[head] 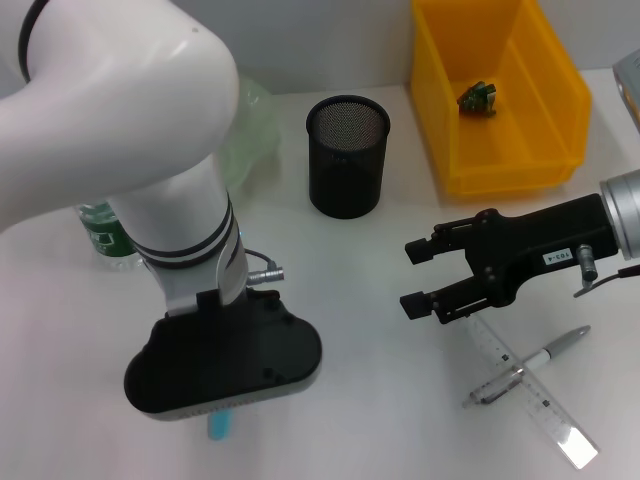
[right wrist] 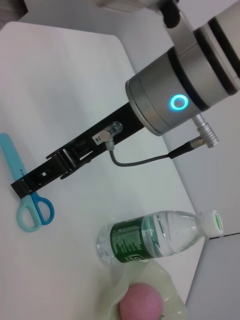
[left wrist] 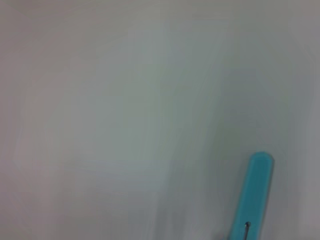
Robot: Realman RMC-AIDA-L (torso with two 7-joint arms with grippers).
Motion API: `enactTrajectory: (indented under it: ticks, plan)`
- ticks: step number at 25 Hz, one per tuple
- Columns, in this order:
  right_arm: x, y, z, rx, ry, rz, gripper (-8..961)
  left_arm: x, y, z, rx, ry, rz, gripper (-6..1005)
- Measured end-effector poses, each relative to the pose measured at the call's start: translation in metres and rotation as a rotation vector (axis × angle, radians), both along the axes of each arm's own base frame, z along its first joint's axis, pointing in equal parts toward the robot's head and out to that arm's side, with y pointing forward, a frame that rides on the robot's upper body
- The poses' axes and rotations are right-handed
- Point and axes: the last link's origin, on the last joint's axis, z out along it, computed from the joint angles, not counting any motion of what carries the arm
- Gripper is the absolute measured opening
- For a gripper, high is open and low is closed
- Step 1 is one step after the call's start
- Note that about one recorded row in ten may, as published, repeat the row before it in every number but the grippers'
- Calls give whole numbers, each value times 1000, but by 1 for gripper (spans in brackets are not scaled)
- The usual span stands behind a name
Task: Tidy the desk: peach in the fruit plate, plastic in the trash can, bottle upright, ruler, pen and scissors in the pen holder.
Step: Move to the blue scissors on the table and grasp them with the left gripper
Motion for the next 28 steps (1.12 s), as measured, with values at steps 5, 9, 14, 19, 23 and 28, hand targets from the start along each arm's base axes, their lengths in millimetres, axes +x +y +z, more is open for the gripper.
enactTrajectory:
  ticks: [5, 9, 14, 19, 23, 28]
  plan:
    - [0, -1, -2, 2, 7, -7, 826, -6, 3, -2, -29, 12, -9, 753]
    - [2, -3, -3, -2, 10, -15, 826, -9, 4, -2, -65, 21, -26, 748]
    - [3, -4, -4, -5, 11, -14, 825, -10, 2, -4, -95, 20, -22, 742]
    - [1, -3, -5, -5, 14, -2, 825, -12, 2, -7, -115, 30, -8, 736]
    - [0, -2, -5, -6, 17, -2, 825, -15, 3, -9, -131, 47, -4, 731]
    - [0, -2, -5, -1, 20, -3, 824, -18, 5, -9, -152, 54, -21, 724]
